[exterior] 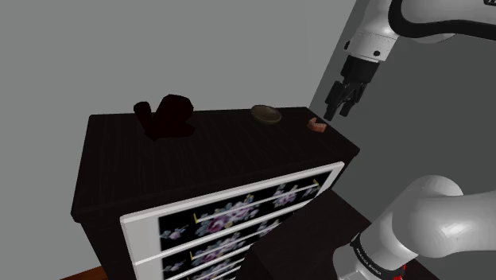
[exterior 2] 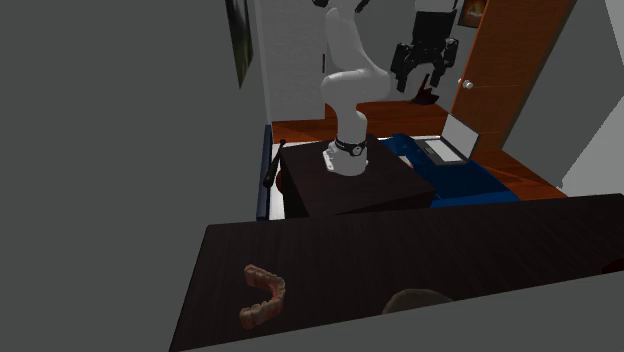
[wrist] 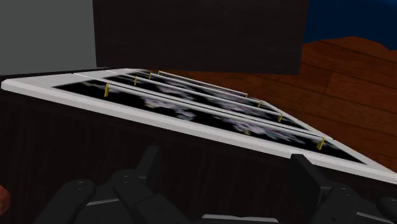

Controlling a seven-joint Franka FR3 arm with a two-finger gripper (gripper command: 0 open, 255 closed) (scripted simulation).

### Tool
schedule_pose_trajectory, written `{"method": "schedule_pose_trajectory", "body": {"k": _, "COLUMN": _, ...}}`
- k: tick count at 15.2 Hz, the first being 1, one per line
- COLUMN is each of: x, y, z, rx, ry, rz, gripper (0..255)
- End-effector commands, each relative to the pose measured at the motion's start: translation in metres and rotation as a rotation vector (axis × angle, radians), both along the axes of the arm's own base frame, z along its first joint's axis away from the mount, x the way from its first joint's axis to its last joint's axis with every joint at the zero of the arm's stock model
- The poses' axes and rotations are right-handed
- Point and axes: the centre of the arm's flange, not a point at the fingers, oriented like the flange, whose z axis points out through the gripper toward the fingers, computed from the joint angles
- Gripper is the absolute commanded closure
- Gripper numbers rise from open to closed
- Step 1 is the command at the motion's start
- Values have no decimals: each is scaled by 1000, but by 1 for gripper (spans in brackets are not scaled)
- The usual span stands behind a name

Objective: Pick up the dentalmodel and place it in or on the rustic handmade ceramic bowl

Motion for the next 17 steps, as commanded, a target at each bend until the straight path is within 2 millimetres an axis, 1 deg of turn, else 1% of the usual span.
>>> {"method": "schedule_pose_trajectory", "body": {"k": 1, "x": 0, "y": 0, "z": 0, "rx": 0, "ry": 0, "rz": 0, "gripper": 0}}
{"method": "schedule_pose_trajectory", "body": {"k": 17, "x": 87, "y": -172, "z": -87, "rx": 20, "ry": -30, "rz": 2, "gripper": 0}}
